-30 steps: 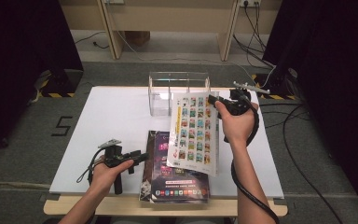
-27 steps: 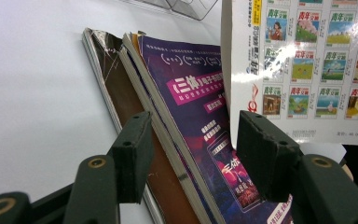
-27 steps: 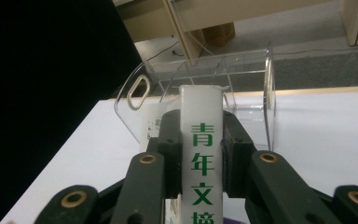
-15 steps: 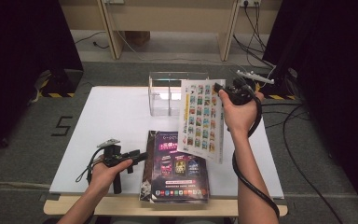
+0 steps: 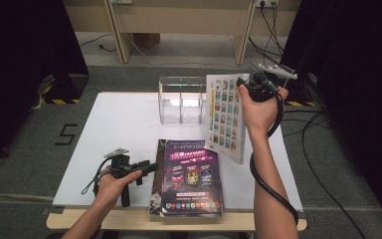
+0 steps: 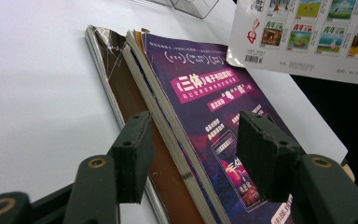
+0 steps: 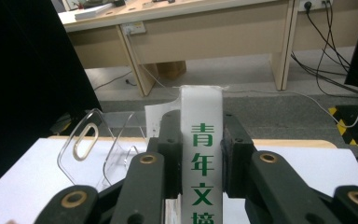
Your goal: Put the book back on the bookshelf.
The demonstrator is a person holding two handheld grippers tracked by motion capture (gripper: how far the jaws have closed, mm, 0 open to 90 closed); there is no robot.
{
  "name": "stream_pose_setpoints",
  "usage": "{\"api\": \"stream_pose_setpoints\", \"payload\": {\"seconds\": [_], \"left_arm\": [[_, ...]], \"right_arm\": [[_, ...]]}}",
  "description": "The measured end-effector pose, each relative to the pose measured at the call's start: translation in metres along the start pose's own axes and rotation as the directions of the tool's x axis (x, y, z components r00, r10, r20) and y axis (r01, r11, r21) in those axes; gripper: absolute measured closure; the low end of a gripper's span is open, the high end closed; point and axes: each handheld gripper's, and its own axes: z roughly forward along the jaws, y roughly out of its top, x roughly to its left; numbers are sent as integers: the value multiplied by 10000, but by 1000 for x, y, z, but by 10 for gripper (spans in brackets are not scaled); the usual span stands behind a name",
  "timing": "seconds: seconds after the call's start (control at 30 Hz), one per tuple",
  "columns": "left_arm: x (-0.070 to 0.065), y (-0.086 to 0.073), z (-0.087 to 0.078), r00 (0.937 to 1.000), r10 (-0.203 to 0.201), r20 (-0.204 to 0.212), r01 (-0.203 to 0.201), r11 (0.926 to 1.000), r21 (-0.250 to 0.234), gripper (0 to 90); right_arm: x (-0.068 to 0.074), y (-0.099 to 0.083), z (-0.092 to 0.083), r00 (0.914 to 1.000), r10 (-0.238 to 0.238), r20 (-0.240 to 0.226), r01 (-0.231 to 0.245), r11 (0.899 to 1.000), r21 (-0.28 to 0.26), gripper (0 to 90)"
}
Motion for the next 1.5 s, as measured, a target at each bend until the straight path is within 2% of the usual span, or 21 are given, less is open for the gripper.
{"api": "stream_pose_setpoints", "payload": {"seconds": [0.1,0.33,0.53,0.6,0.8,0.93,1.33,1.5], "left_arm": [[0,0,0,10000,-13,12,13,10000,11,450],[0,-1,1,10000,-28,34,28,10000,35,450],[1,-1,1,10000,-22,32,22,10000,57,450],[1,-1,1,10000,-13,35,13,10000,71,450],[3,-3,1,10000,-80,21,80,9999,121,450],[3,-3,1,9999,-104,27,104,9999,110,450],[5,-4,2,9999,-149,28,149,9998,117,450],[6,-3,1,9999,-152,54,151,9999,72,450]], "right_arm": [[6,5,3,9998,-171,106,172,9997,-143,741],[13,13,9,9995,-251,195,257,9993,-272,741],[21,19,20,9987,-367,353,379,9987,-339,741],[24,19,25,9993,-229,298,239,9991,-358,741],[29,19,36,9979,-349,548,382,9974,-606,741],[31,20,42,9974,-226,687,274,9972,-695,741],[41,30,53,9994,-90,324,119,9959,-893,741],[42,32,60,9999,67,151,-51,9948,-1022,741]]}}
